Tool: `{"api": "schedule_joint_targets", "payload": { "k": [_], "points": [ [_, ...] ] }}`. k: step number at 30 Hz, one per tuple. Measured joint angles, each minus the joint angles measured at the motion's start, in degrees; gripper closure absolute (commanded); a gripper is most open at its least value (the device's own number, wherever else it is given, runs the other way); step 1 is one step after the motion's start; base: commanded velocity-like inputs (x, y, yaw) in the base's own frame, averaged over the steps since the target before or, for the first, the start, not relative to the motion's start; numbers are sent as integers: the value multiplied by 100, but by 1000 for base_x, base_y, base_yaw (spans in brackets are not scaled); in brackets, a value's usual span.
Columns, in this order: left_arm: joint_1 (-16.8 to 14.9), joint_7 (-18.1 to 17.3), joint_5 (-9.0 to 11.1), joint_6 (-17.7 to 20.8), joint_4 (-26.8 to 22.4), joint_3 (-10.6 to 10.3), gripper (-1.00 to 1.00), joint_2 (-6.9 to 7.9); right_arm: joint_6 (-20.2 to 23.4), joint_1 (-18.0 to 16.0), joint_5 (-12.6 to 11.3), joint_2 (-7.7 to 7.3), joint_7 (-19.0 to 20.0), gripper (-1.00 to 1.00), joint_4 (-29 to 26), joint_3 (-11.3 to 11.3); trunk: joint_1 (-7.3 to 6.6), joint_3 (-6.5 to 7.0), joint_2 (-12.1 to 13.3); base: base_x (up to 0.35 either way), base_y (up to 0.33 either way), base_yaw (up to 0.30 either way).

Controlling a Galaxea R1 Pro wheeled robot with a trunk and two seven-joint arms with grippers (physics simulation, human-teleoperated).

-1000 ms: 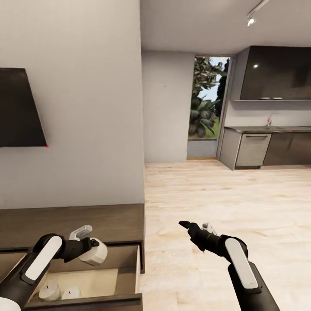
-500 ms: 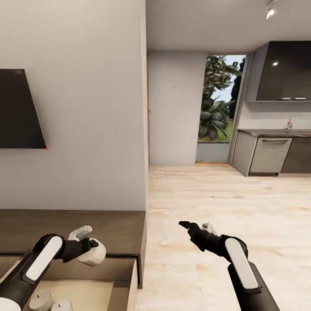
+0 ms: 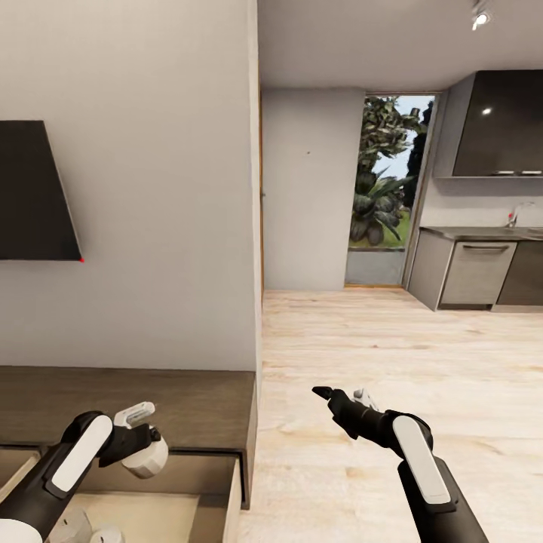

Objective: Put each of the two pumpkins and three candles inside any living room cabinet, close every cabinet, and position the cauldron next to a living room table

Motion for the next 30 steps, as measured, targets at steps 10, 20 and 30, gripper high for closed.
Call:
{"api": "schedule_joint_targets", "payload": {
  "k": [10,20,30],
  "points": [
    [-14,16,-7,-19,188,49,100,5,0,0,-11,1,5,-100,-2,-2,0,0,0,-2,4,0],
    [-84,-11,-8,-522,1129,153,100,-2,0,0,54,1,-9,-100,-7,58,0,0,0,0,0,0],
    [-83,-3,-13,-557,1093,145,100,-1,29,0,114,-7,-29,-100,-18,94,0,0,0,0,0,0]
  ]
}}
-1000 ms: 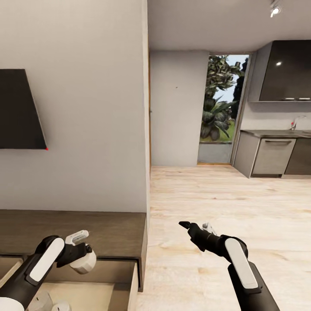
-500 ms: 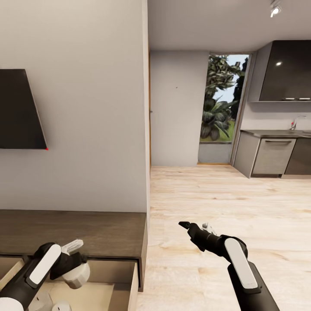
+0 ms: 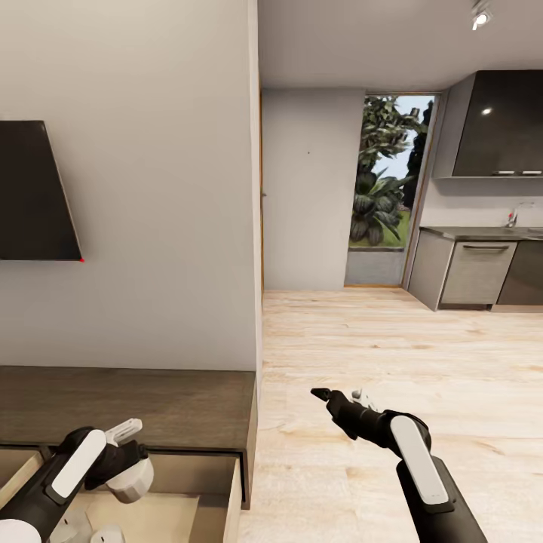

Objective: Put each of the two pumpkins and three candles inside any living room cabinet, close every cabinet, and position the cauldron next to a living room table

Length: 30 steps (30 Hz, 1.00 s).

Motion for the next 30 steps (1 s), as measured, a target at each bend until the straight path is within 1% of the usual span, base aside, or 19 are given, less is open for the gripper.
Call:
{"api": "schedule_joint_targets", "payload": {
  "k": [1,4,6,8,11,13,14,15,16,19,27,30],
  "points": [
    [-1,1,3,-1,-3,-4,100,0,6,0,38,0,0,-100,-3,2,0,0,0,0,0,0],
    [0,2,5,1,-5,-11,100,-5,18,0,168,0,6,-100,-34,19,65,-54,-119,0,0,0],
    [0,6,-1,-3,-6,-16,100,-7,18,0,264,0,6,-100,-50,141,109,-89,-199,0,0,0],
    [1,9,-8,-6,-6,-19,100,-8,19,0,329,5,0,-100,-56,343,153,-125,-279,0,0,0],
    [1,10,-11,-12,-6,-20,100,-10,17,0,364,4,-15,-100,-48,463,219,-179,-400,0,0,0],
    [2,10,-4,-15,-6,-23,100,-30,14,0,369,4,-18,-100,-37,481,263,-215,-480,0,0,0],
    [3,8,-45,-13,-5,-32,100,-106,25,0,368,-1,-20,-100,-16,487,285,-234,-520,0,0,0],
    [1,10,-61,-34,-7,-31,100,-137,29,0,366,-3,-16,-100,-21,489,307,-251,-560,0,0,0],
    [1,12,-177,-12,-6,-29,100,-150,29,0,364,-3,-10,-100,-40,491,329,-269,-600,0,0,0],
    [0,5,-227,-23,-6,-28,100,-168,27,0,364,-4,9,-100,-62,493,395,-323,-721,0,0,0],
    [-1,1,-246,-28,-6,-26,100,-183,29,0,365,-5,32,-100,-99,511,571,-467,-1042,0,0,0],
    [0,1,-243,-36,-6,-32,100,-254,29,0,365,-7,26,-100,-97,512,637,-521,-1162,0,0,0]
  ]
}}
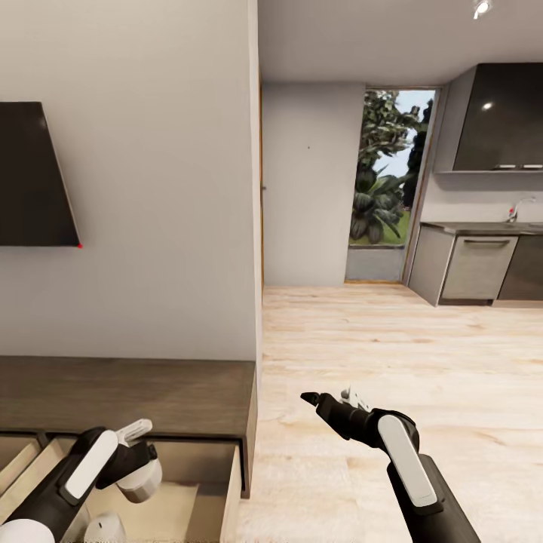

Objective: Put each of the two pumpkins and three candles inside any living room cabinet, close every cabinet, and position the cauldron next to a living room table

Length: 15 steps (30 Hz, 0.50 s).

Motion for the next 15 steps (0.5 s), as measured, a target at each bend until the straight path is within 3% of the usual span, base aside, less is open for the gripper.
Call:
{"api": "schedule_joint_targets", "payload": {
  "k": [15],
  "points": [
    [1,-4,-22,2,-9,-5,100,-55,-10,0,2,5,-28,-100,0,-16,330,-269,-602,0,0,0]
  ]
}}
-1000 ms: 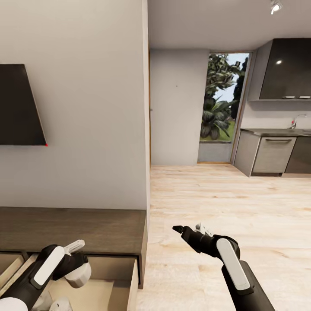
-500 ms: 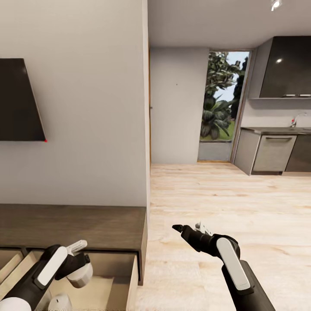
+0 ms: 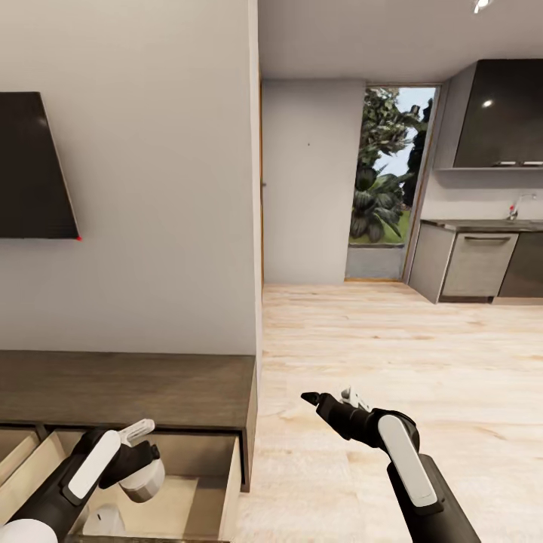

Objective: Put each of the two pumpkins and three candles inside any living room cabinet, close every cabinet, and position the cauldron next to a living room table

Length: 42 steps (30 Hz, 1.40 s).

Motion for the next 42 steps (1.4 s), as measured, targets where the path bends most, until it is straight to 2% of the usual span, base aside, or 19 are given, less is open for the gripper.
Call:
{"api": "schedule_joint_targets", "payload": {
  "k": [7,19,21,27,35,42],
  "points": [
    [-2,-4,7,0,0,-9,100,-14,-14,0,-2,6,18,-100,1,3,154,-126,-281,0,0,0],
    [0,-44,-6,-61,0,-157,100,-16,-16,0,-2,6,34,-100,1,0,417,-341,-762,0,0,0],
    [0,-53,-58,-105,0,-209,100,-16,-16,0,-2,6,34,-100,1,1,461,-377,-842,0,0,0],
    [0,-81,-188,-369,-9,-560,100,-28,-16,0,-2,6,42,-100,14,-1,593,-485,-1083,0,0,0],
    [4,-96,-225,-407,-66,-624,100,-100,-23,0,-3,6,43,-100,57,-1,593,-485,-1085,18,5,0],
    [2,-117,-234,-408,-70,-873,100,-104,-21,0,-3,6,43,-100,42,-1,593,-485,-1085,106,21,0]
  ]
}}
